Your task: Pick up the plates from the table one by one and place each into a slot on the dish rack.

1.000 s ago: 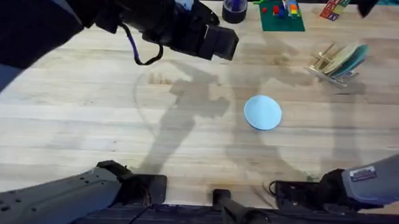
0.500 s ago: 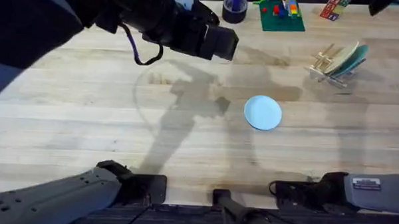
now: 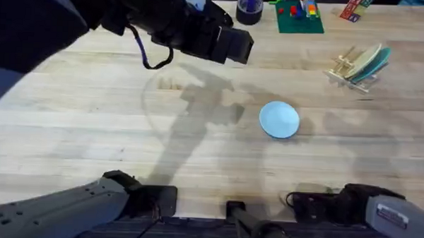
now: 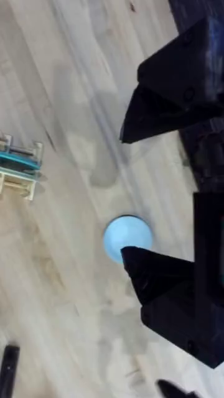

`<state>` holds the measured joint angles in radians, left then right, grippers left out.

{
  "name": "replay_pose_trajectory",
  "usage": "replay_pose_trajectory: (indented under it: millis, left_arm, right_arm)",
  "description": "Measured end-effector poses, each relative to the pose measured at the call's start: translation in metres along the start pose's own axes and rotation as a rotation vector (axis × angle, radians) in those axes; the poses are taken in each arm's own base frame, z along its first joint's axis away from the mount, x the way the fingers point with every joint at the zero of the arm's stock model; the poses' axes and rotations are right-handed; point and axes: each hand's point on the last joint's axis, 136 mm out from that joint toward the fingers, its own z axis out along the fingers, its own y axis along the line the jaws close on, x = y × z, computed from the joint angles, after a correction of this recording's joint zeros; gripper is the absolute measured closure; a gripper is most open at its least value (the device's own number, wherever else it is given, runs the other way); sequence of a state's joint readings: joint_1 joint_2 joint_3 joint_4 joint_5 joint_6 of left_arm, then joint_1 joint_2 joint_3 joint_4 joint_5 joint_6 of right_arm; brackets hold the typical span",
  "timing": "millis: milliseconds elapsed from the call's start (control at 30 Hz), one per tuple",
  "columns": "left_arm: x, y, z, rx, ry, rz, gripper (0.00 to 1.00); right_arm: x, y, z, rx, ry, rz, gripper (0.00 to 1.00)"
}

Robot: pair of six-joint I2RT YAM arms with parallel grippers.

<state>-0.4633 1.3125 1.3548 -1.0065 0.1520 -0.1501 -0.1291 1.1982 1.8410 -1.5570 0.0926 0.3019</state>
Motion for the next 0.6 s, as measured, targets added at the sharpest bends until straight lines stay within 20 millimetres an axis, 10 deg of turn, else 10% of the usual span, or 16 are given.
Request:
replay_pose_trajectory:
  millis: [600]
  left_arm:
    - [0.0, 0.0, 0.0, 0.0, 0.0, 0.0, 0.008]
  right_arm:
    - [0.131, 0.0, 0.004, -0.206, 0.104, -0.075, 0.007]
